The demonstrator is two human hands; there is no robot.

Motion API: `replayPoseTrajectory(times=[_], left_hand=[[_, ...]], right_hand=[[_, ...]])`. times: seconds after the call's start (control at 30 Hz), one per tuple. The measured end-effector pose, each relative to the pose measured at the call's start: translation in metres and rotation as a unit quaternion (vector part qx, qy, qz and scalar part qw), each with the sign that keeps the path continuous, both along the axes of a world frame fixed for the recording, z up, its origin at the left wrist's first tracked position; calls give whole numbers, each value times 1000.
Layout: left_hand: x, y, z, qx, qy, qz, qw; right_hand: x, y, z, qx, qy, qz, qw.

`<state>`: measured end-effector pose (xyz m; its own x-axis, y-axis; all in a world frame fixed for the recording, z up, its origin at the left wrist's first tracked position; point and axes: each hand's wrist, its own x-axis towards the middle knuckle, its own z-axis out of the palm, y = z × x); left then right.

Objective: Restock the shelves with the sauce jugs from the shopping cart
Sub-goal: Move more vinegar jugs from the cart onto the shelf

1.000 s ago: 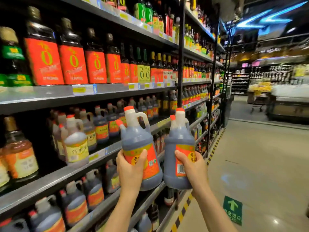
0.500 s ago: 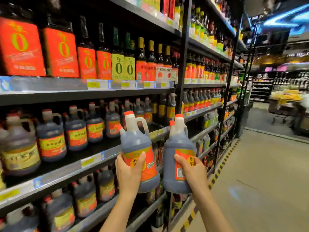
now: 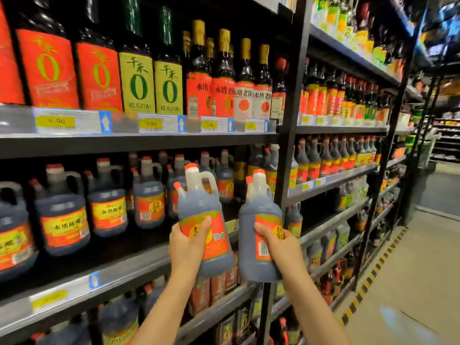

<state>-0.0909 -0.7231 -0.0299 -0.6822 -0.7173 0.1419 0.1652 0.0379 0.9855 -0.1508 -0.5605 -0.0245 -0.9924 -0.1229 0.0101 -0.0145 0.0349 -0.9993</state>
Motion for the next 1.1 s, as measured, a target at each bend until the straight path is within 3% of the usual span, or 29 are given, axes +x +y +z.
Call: replayPoseTrajectory(times=[0.23, 0.43, 1.1], left_hand=[[-87, -29, 12, 8, 11, 23, 1000], [-141, -45, 20, 27, -31, 66, 997], [-234, -38, -8, -129, -83, 260, 953]], right_hand=[[-106, -37, 10, 1, 0, 31, 1000], [-176, -62, 17, 5, 8, 58, 998], [-276, -98, -14, 57, 106, 132, 984]])
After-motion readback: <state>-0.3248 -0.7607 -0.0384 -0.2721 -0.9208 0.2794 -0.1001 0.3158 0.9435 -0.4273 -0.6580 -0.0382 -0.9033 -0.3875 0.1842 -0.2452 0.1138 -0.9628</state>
